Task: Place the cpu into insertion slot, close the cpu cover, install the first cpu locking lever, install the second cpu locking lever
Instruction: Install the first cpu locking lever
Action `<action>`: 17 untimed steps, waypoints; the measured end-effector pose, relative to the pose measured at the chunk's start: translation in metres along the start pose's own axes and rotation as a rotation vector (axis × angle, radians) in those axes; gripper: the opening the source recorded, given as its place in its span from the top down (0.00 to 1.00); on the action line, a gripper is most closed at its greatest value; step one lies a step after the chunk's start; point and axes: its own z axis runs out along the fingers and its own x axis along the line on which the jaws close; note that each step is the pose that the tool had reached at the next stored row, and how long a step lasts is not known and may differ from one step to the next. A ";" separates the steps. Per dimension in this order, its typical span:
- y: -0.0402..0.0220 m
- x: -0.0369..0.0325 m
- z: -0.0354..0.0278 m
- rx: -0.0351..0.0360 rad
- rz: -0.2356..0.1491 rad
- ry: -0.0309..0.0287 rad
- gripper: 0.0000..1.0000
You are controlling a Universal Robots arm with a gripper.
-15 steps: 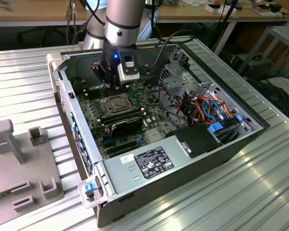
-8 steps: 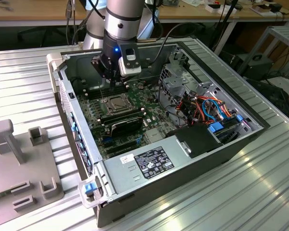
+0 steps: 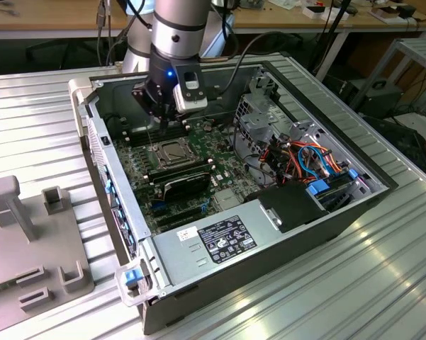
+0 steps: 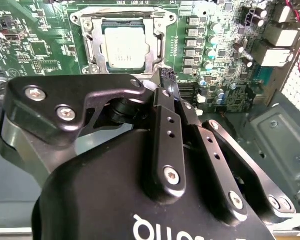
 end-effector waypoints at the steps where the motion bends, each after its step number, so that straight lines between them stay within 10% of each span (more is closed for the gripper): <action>1: -0.0002 0.0003 -0.0001 0.0005 -0.009 0.0002 0.89; 17: -0.0046 0.0050 0.0004 0.0036 -0.095 0.0021 0.89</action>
